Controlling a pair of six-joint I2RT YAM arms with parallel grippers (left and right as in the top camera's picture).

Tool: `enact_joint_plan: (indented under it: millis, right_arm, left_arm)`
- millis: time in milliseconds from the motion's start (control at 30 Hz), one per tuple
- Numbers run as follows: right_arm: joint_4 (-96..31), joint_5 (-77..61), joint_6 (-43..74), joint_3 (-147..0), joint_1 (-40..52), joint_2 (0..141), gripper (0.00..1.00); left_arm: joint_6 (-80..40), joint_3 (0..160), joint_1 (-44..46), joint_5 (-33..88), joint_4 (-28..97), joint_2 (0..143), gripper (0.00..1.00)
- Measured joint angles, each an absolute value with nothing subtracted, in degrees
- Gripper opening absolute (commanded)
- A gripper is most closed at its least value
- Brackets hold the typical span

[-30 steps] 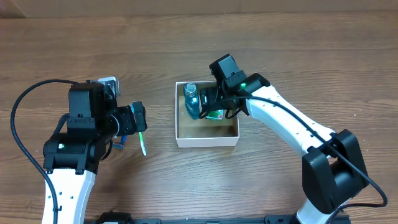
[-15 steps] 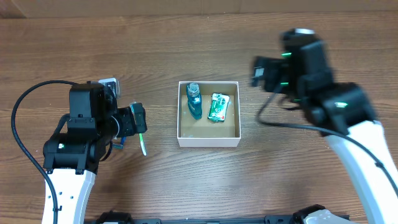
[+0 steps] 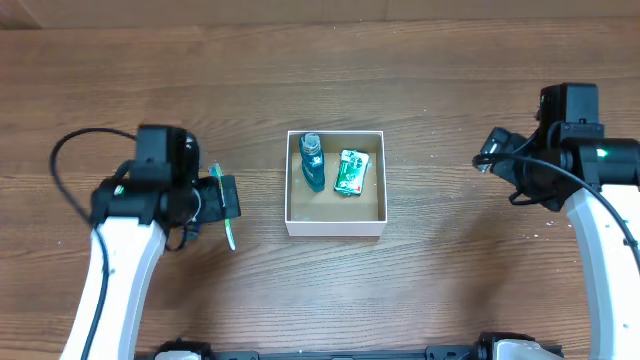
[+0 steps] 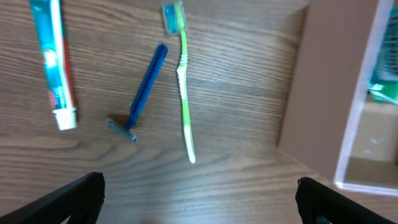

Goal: Pack container
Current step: 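Retract the right gripper to the right side, then lower the left gripper onto the green toothbrush and grasp it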

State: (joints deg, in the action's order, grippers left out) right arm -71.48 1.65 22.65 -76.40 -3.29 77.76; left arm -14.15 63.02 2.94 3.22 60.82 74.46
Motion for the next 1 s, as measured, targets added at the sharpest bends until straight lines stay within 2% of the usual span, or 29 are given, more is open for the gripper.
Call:
enact_joint_plan:
  millis: [267, 533, 633, 733, 767, 833, 1000]
  right_arm:
    - [-71.1, 1.3, 22.7, -76.1, -3.3, 77.8, 1.0]
    - [-71.2, 1.3, 22.6, -76.1, -3.3, 77.8, 1.0]
    - [-71.1, 1.3, 22.5, -76.1, -3.3, 77.8, 1.0]
    - [-71.1, 1.3, 22.5, -76.1, -3.3, 77.8, 1.0]
    - [-71.1, 1.3, 22.5, -76.1, -3.3, 77.8, 1.0]
    - [-71.1, 1.3, 22.4, -76.1, -3.3, 77.8, 1.0]
    - [-71.1, 1.2, 22.5, -76.1, -3.3, 77.8, 1.0]
  left_arm:
    - [-16.2, 63.1, 2.9, 4.2, 52.1, 97.3, 1.0]
    - [-16.5, 63.2, 2.9, 4.7, 47.6, 105.7, 1.0]
    - [-16.6, 63.4, 2.9, 4.7, 47.5, 105.9, 0.91]
    - [-16.6, 63.4, 2.9, 4.6, 47.5, 106.0, 0.75]
    - [-16.7, 63.4, 2.9, 4.5, 47.5, 106.0, 0.75]
    - [-16.8, 63.4, 2.9, 4.5, 47.5, 106.1, 0.8]
    - [-16.8, 63.5, 2.9, 4.7, 47.8, 106.1, 0.83]
